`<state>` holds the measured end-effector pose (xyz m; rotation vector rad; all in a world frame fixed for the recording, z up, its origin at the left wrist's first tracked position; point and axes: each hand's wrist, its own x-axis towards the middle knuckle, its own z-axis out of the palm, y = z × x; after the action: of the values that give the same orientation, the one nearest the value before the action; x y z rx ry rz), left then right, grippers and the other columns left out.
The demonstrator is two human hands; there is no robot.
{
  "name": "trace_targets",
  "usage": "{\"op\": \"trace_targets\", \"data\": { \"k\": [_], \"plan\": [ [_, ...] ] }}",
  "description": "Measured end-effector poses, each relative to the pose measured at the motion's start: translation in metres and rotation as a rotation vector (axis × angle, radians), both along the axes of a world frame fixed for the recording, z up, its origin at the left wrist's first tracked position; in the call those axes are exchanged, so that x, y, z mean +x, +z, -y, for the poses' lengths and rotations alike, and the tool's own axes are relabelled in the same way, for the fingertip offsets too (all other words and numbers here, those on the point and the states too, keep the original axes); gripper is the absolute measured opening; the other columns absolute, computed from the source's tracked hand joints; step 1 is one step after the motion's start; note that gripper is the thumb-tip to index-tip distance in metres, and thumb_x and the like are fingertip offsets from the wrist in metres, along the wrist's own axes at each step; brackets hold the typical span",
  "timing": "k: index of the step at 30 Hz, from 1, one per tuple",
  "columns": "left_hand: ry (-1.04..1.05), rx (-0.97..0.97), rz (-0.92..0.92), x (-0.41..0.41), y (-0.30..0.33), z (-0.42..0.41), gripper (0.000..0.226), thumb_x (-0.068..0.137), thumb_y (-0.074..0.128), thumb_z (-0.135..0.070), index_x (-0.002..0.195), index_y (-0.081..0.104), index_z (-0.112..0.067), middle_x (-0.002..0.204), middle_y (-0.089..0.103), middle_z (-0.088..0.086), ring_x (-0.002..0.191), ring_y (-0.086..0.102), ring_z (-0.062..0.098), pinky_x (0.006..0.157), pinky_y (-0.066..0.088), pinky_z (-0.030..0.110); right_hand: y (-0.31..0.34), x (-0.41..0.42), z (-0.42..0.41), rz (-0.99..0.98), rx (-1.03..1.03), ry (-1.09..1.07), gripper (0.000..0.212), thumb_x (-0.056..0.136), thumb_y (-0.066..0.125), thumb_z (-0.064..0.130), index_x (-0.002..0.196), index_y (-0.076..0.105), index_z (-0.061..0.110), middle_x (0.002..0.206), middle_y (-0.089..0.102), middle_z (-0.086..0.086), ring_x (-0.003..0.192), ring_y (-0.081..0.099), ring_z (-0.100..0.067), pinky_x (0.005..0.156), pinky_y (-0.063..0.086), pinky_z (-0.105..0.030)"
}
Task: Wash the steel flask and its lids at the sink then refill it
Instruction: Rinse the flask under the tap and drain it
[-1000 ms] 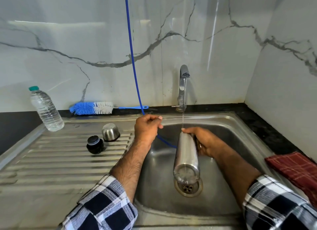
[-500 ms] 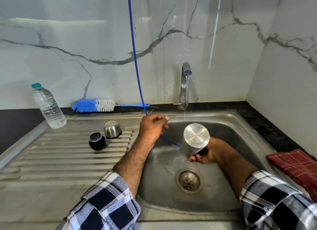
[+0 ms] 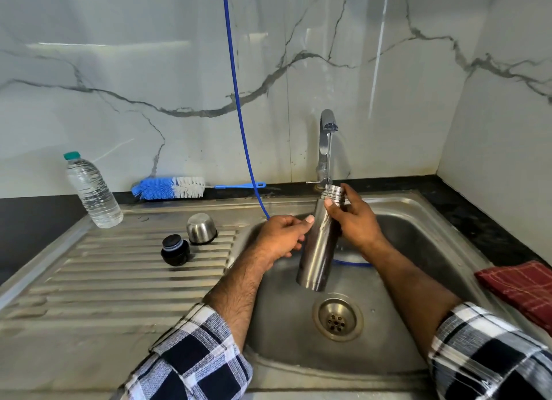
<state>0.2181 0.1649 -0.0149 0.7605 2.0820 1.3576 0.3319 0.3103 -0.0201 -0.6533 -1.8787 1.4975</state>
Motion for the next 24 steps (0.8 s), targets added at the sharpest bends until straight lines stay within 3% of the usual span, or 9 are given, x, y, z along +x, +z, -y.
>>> {"op": "trace_targets", "data": {
  "k": [4, 7, 10, 14, 16, 18, 21, 23, 24],
  "plan": [
    [-0.148, -0.144, -0.124, -0.002, -0.006, 0.003, 0.059, 0.085, 0.079, -0.064, 0.122, 0.07, -0.019, 0.117, 0.075, -0.003, 0.107, 0.069, 0.013, 0.089, 0.057, 0.031, 0.003, 0.0, -0.003, -0.045, -0.002, 0.017, 0.036, 0.101, 0.068, 0.042, 0.135, 0.059, 0.038, 0.117, 0.073, -0.002, 0.104, 0.072, -0.023, 0.081, 0.064, -0.041],
    [-0.267, -0.235, -0.097, 0.001, -0.009, 0.006, 0.078, 0.074, 0.093, -0.053, 0.138, 0.06, -0.024, 0.13, 0.07, -0.006, 0.114, 0.067, 0.011, 0.102, 0.056, 0.034, 0.007, -0.002, -0.001, -0.057, -0.051, 0.021, 0.047, 0.102, 0.066, 0.045, 0.145, 0.053, 0.035, 0.121, 0.069, 0.0, 0.104, 0.07, -0.018, 0.069, 0.061, -0.03],
    [-0.275, -0.205, -0.02, 0.004, -0.014, 0.003, 0.077, 0.073, 0.097, -0.04, 0.139, 0.058, -0.026, 0.124, 0.073, -0.006, 0.113, 0.069, 0.012, 0.101, 0.058, 0.035, 0.008, -0.006, 0.0, -0.077, -0.117, -0.03, 0.044, 0.103, 0.065, 0.044, 0.143, 0.051, 0.033, 0.118, 0.062, 0.006, 0.1, 0.066, -0.015, 0.066, 0.058, -0.03],
    [-0.308, -0.229, 0.019, 0.004, -0.015, 0.001, 0.08, 0.06, 0.097, -0.042, 0.13, 0.063, -0.029, 0.117, 0.076, -0.003, 0.109, 0.072, 0.016, 0.097, 0.062, 0.043, 0.012, -0.017, -0.008, -0.062, -0.217, -0.171, 0.037, 0.1, 0.068, 0.044, 0.126, 0.056, 0.021, 0.113, 0.065, -0.008, 0.094, 0.067, -0.022, 0.069, 0.056, -0.034],
    [-0.328, -0.235, 0.069, 0.005, -0.012, 0.004, 0.076, 0.06, 0.095, -0.037, 0.129, 0.064, -0.026, 0.115, 0.076, 0.001, 0.107, 0.073, 0.018, 0.092, 0.063, 0.041, 0.013, -0.022, -0.015, -0.097, -0.322, -0.116, 0.035, 0.093, 0.075, 0.032, 0.118, 0.06, 0.014, 0.11, 0.07, -0.016, 0.092, 0.072, -0.029, 0.076, 0.061, -0.042],
    [-0.336, -0.224, 0.174, 0.0, -0.01, 0.007, 0.086, 0.052, 0.095, -0.035, 0.13, 0.064, -0.017, 0.118, 0.077, 0.011, 0.108, 0.074, 0.026, 0.096, 0.063, 0.047, 0.012, -0.028, -0.021, -0.217, -0.508, 0.03, 0.026, 0.087, 0.077, 0.017, 0.108, 0.064, 0.01, 0.099, 0.074, -0.019, 0.088, 0.076, -0.035, 0.087, 0.064, -0.053],
    [-0.445, -0.067, 0.502, -0.006, -0.012, 0.012, 0.076, 0.059, 0.09, -0.017, 0.126, 0.058, 0.004, 0.111, 0.071, 0.032, 0.101, 0.072, 0.046, 0.092, 0.061, 0.057, 0.018, -0.026, -0.018, -0.359, -0.711, 0.236, 0.01, 0.089, 0.072, 0.011, 0.098, 0.068, 0.008, 0.087, 0.071, -0.014, 0.085, 0.073, -0.03, 0.086, 0.063, -0.048],
    [-0.448, 0.003, 0.633, -0.006, -0.01, 0.011, 0.064, 0.067, 0.08, -0.006, 0.125, 0.055, 0.007, 0.104, 0.069, 0.034, 0.094, 0.071, 0.045, 0.087, 0.061, 0.056, 0.021, -0.028, -0.02, -0.4, -0.794, 0.241, 0.013, 0.087, 0.074, 0.012, 0.098, 0.068, 0.008, 0.087, 0.071, -0.013, 0.085, 0.072, -0.028, 0.087, 0.063, -0.046],
    [-0.398, -0.002, 0.61, -0.003, -0.007, 0.007, 0.063, 0.067, 0.08, -0.006, 0.124, 0.056, 0.005, 0.103, 0.07, 0.032, 0.093, 0.072, 0.044, 0.087, 0.062, 0.055, 0.022, -0.029, -0.021, -0.388, -0.815, 0.207, 0.017, 0.085, 0.075, 0.013, 0.099, 0.068, 0.008, 0.088, 0.071, -0.013, 0.084, 0.073, -0.028, 0.085, 0.063, -0.044]
  ]
}}
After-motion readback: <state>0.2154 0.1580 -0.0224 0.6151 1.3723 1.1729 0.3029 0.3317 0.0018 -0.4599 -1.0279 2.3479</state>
